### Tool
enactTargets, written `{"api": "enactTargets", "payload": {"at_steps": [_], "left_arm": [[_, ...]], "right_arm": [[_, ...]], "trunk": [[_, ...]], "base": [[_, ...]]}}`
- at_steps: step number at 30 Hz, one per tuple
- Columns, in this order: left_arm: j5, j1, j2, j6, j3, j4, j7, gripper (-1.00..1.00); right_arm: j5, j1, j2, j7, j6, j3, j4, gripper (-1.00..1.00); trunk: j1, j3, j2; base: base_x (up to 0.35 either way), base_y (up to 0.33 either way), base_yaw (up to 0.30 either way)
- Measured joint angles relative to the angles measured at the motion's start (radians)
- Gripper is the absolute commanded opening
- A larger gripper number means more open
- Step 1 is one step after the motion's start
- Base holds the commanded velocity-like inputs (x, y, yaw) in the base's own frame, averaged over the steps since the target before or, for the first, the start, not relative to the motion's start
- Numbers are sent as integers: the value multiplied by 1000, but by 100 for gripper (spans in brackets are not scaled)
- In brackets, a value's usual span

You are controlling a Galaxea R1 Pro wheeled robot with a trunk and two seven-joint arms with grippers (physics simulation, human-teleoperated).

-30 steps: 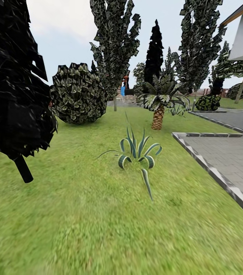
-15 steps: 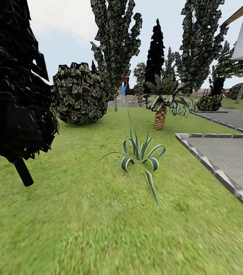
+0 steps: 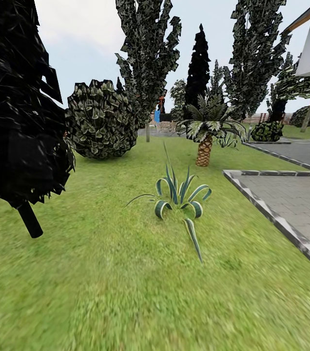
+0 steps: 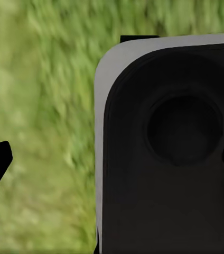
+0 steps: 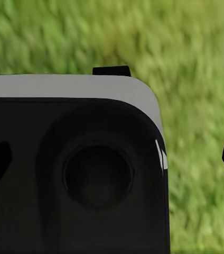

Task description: Take the three Easter eggs out of the wicker basket on the lawn in the garden, then place them on the lawn next to a single tree (choose any tree) so that all three eggs are next to the same tree and none are left in the basket.

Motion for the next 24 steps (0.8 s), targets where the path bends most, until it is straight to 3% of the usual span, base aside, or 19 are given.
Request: {"api": "enactTargets", "payload": {"at_steps": [24], "left_arm": [[0,0,-1,0,0,0,0,100]], "right_arm": [[0,0,0,0,0,0,0,100]], "trunk": [[0,0,0]], "base": [[0,0,0]]}}
